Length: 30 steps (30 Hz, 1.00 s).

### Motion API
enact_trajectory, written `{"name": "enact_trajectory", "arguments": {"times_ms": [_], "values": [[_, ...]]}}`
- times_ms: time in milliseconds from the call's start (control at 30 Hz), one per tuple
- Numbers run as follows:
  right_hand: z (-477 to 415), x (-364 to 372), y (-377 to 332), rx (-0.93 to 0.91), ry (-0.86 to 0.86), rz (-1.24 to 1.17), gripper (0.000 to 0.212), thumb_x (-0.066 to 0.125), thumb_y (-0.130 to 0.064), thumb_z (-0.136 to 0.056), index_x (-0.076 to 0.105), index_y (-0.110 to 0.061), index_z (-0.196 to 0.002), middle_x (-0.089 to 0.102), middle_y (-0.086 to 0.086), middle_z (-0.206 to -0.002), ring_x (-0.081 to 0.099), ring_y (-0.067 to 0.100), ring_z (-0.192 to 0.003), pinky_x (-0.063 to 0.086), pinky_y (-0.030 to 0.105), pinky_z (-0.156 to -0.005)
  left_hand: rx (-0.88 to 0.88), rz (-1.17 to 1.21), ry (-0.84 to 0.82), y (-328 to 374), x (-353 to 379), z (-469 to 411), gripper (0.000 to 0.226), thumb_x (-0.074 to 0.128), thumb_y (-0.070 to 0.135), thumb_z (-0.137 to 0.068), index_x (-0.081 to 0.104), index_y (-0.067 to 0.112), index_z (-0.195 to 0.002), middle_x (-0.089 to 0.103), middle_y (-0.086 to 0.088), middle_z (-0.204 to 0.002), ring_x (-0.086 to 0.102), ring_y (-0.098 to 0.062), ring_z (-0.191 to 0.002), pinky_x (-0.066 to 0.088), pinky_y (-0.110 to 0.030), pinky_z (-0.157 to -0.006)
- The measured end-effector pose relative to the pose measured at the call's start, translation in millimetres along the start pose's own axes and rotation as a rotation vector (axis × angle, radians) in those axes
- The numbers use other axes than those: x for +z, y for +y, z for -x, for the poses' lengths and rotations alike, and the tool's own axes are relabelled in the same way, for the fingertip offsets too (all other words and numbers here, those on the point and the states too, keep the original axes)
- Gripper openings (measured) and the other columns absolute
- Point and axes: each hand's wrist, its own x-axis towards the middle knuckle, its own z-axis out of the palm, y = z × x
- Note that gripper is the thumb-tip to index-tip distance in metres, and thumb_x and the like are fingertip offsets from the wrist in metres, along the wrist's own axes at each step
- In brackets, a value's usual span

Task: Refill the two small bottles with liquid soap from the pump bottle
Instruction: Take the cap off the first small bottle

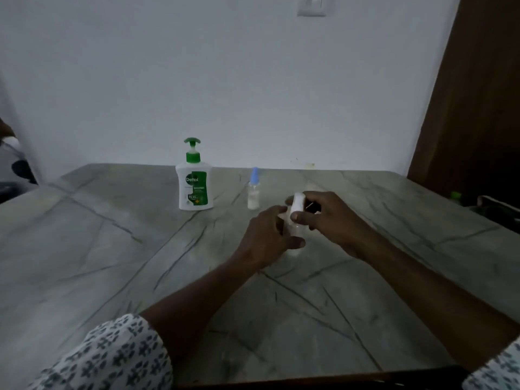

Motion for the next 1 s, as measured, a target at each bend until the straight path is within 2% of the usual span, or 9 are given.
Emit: {"name": "enact_trajectory", "arguments": {"times_ms": [67, 167, 233, 367, 533, 700, 833, 900, 1000], "values": [[1.3, 1.3, 9.4, 0.008, 0.046, -0.057, 0.057, 0.072, -0.012, -0.083, 0.053, -0.025, -0.135, 0.065, -0.005, -0.101, 0.062, 0.01, -0.091, 0.051, 0.029, -0.082, -0.038, 0.096, -0.017, -1.6, 0.3, 0.1, 0.075, 0.088, 0.026, -0.071, 0.046, 0.024, -0.133, 0.069, 0.003, -0.098, 0.066, -0.007, -0.084, 0.051, -0.021, -0.068], [4.9, 4.6, 19.6, 0.012, 0.086, -0.206, 0.076, 0.069, -0.005, -0.085, 0.034, -0.03, -0.148, 0.067, -0.01, -0.099, 0.062, 0.011, -0.098, 0.05, 0.033, -0.094, -0.028, 0.058, -0.024, -4.6, 0.0, -1.2, 0.059, 0.087, 0.027, -0.073, 0.052, 0.021, -0.12, 0.067, 0.005, -0.103, 0.065, -0.01, -0.089, 0.053, -0.024, -0.072], [4.0, 5.3, 19.7, 0.015, 0.122, -0.259, 0.077, 0.07, -0.007, -0.084, 0.033, -0.029, -0.148, 0.066, -0.011, -0.103, 0.062, 0.01, -0.097, 0.05, 0.033, -0.094, 0.007, -0.012, -0.004, -4.8, 0.2, -1.9, 0.048, 0.085, 0.03, -0.074, 0.056, 0.019, -0.11, 0.066, 0.004, -0.103, 0.064, -0.012, -0.089, 0.053, -0.027, -0.073], [3.0, 11.0, 12.9, -0.002, 0.186, -0.181, 0.076, 0.079, -0.023, -0.077, 0.039, -0.027, -0.141, 0.066, -0.003, -0.098, 0.064, 0.011, -0.092, 0.047, 0.019, -0.081, 0.005, 0.001, -0.008, -5.8, 1.1, -1.6, 0.047, 0.084, 0.029, -0.075, 0.056, 0.018, -0.111, 0.066, 0.002, -0.107, 0.064, -0.013, -0.093, 0.056, -0.032, -0.08], [3.2, 10.0, 16.3, 0.018, 0.104, -0.327, 0.073, 0.06, -0.003, -0.09, 0.026, -0.031, -0.148, 0.071, -0.001, -0.112, 0.063, 0.012, -0.111, 0.043, 0.037, -0.104, -0.004, 0.035, -0.004, -7.3, 1.8, -2.2, 0.046, 0.086, 0.026, -0.073, 0.057, 0.019, -0.108, 0.068, 0.004, -0.106, 0.066, -0.011, -0.093, 0.057, -0.034, -0.083], [4.0, 17.5, 11.5, 0.01, 0.139, -0.203, 0.092, 0.073, -0.016, -0.083, 0.014, -0.027, -0.153, 0.063, 0.003, -0.114, 0.059, 0.012, -0.11, 0.042, 0.033, -0.104, 0.031, -0.002, -0.02, -4.9, 0.5, -2.7, 0.044, 0.083, 0.026, -0.077, 0.055, 0.017, -0.109, 0.063, 0.005, -0.101, 0.061, -0.007, -0.086, 0.048, -0.022, -0.069], [6.1, 15.4, 11.5, 0.019, 0.095, -0.374, 0.083, 0.056, 0.0, -0.092, 0.007, -0.029, -0.153, 0.07, 0.002, -0.117, 0.062, 0.016, -0.115, 0.042, 0.033, -0.105, 0.011, 0.006, -0.016, -7.0, 2.4, -2.7, 0.047, 0.085, 0.027, -0.075, 0.057, 0.016, -0.111, 0.067, 0.0, -0.108, 0.065, -0.016, -0.096, 0.056, -0.038, -0.085], [7.0, 17.4, 8.1, 0.033, 0.112, -0.34, 0.088, 0.063, -0.009, -0.09, 0.007, -0.031, -0.153, 0.063, 0.001, -0.123, 0.059, 0.015, -0.116, 0.043, 0.03, -0.102, 0.026, -0.011, -0.015, -7.6, 3.1, -2.8, 0.045, 0.084, 0.027, -0.076, 0.056, 0.016, -0.109, 0.066, 0.001, -0.107, 0.064, -0.015, -0.093, 0.055, -0.033, -0.08], [8.6, 24.5, 9.2, 0.022, 0.154, -0.218, 0.095, 0.073, -0.016, -0.083, 0.01, -0.03, -0.153, 0.061, 0.001, -0.116, 0.059, 0.008, -0.108, 0.043, 0.028, -0.101, 0.05, -0.04, -0.004, -7.2, 2.2, -2.9, 0.042, 0.083, 0.027, -0.077, 0.055, 0.017, -0.106, 0.063, 0.004, -0.101, 0.06, -0.01, -0.086, 0.046, -0.02, -0.067]]}}
